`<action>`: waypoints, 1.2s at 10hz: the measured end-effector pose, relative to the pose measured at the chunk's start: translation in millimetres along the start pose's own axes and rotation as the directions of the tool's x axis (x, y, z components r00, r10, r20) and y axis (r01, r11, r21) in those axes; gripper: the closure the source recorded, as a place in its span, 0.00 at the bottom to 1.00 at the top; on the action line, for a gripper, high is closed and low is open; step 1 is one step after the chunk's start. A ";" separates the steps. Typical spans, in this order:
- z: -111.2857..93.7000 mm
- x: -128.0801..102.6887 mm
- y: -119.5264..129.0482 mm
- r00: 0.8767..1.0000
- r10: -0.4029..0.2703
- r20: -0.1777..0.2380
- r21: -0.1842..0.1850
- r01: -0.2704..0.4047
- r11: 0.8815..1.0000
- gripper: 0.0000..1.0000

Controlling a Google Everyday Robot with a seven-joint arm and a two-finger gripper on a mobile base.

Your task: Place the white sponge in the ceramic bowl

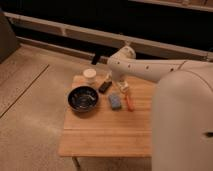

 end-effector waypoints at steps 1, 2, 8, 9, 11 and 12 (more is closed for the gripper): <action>5.3 1.3 -3.5 0.996 0.078 -0.031 -0.072 -0.080 0.994 0.35; 9.4 3.5 -7.8 0.993 0.109 -0.055 -0.103 -0.114 0.988 0.35; 19.4 30.7 -30.4 0.953 -0.276 -0.124 -0.021 0.275 0.961 0.35; 16.0 35.5 -31.9 0.921 -0.364 -0.141 -0.012 0.366 0.931 0.35; 8.1 46.3 -31.8 0.828 -0.529 -0.188 0.009 0.540 0.841 0.35; 6.1 48.7 -29.6 0.808 -0.556 -0.196 0.008 0.569 0.823 0.35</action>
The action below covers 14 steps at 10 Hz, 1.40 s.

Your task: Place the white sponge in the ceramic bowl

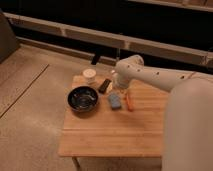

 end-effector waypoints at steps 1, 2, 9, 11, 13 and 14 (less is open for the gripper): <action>-0.3 1.3 -2.3 1.000 -0.018 -0.005 0.011 0.019 1.000 0.35; -0.8 1.5 -3.6 1.000 -0.018 -0.004 0.011 0.019 1.000 0.35; 2.8 1.0 -7.1 0.999 -0.051 -0.018 0.040 0.051 0.998 0.35; 20.3 -6.2 -17.9 0.998 -0.064 -0.028 0.042 0.066 0.997 0.35; 47.3 -15.6 -41.4 0.995 -0.079 -0.055 0.063 0.082 0.995 0.35; 55.2 -19.4 -46.2 0.995 -0.082 -0.064 0.066 0.086 0.994 0.35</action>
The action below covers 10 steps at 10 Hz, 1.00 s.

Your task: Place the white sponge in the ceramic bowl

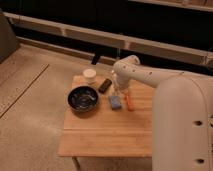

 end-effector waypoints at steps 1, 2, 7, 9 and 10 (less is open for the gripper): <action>7.7 -7.4 -4.8 1.000 0.006 -0.002 -0.008 -0.006 1.000 0.35; 14.2 -11.5 -7.9 1.000 0.015 -0.008 -0.017 -0.015 1.000 0.35; 32.4 -13.2 11.4 0.999 0.031 -0.043 -0.053 -0.033 0.998 0.35; 38.2 -9.6 17.4 0.998 0.022 -0.061 -0.048 -0.025 0.999 0.35; 41.4 -7.5 17.8 0.997 0.016 -0.072 -0.040 -0.019 0.999 0.35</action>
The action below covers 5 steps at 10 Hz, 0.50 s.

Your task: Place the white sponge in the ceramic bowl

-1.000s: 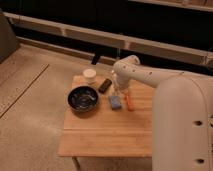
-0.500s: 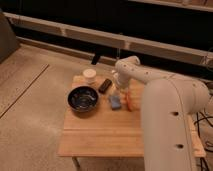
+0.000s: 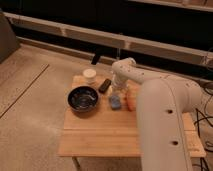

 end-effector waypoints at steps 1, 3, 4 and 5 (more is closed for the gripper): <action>5.0 2.6 0.2 1.000 -0.004 -0.017 0.007 0.004 1.000 0.35; 16.9 4.6 4.1 0.998 -0.033 -0.050 0.009 0.034 0.999 0.35; 24.0 4.8 8.7 0.997 -0.046 -0.066 -0.001 0.046 0.999 0.41; 26.7 4.4 8.7 0.996 -0.055 -0.073 -0.006 0.055 0.998 0.51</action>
